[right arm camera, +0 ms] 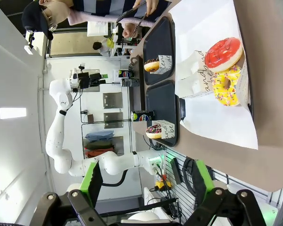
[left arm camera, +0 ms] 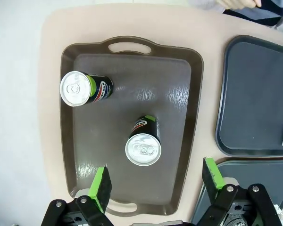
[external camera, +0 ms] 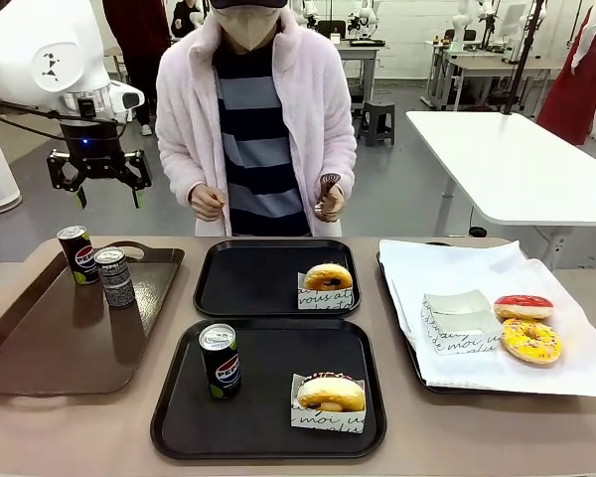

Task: Set up donuts and drinks on trays.
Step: Pick up one Pepsi coke from the Handle tray and place it on the Flat Tray without a Pepsi coke.

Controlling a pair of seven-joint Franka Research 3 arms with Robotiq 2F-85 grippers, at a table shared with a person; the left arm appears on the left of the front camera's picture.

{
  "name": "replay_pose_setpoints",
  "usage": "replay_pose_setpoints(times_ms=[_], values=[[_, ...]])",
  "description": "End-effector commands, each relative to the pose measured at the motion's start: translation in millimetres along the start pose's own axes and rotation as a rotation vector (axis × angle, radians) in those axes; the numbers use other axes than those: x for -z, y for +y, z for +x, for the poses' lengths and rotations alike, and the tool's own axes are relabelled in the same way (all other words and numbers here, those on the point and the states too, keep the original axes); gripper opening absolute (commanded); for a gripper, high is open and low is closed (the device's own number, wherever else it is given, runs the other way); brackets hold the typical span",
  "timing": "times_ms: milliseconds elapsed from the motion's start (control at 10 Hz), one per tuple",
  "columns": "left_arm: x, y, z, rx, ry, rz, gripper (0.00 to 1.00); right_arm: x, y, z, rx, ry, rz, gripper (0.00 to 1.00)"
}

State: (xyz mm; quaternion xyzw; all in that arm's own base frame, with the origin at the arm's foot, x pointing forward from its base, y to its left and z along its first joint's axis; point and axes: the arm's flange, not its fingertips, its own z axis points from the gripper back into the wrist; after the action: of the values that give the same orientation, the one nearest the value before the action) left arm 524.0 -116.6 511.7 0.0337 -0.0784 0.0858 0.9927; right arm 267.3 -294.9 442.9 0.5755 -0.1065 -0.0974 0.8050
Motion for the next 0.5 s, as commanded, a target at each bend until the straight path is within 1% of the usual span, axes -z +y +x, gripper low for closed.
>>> replay_pose_setpoints(times_ms=[0, 200, 400], values=[[11, 8, -2, 0.078, 0.057, -0.011, 1.00, -1, 0, -1, -0.004, 0.002, 0.012, 1.00], [34, 29, -13, 0.096, 0.078, -0.038, 1.00, -1, 0, -1, -0.004, 0.002, 0.012, 1.00], [48, 38, -15, 0.098, 0.083, -0.075, 1.00, -1, 0, -1, -0.004, 0.002, 0.012, 1.00]])
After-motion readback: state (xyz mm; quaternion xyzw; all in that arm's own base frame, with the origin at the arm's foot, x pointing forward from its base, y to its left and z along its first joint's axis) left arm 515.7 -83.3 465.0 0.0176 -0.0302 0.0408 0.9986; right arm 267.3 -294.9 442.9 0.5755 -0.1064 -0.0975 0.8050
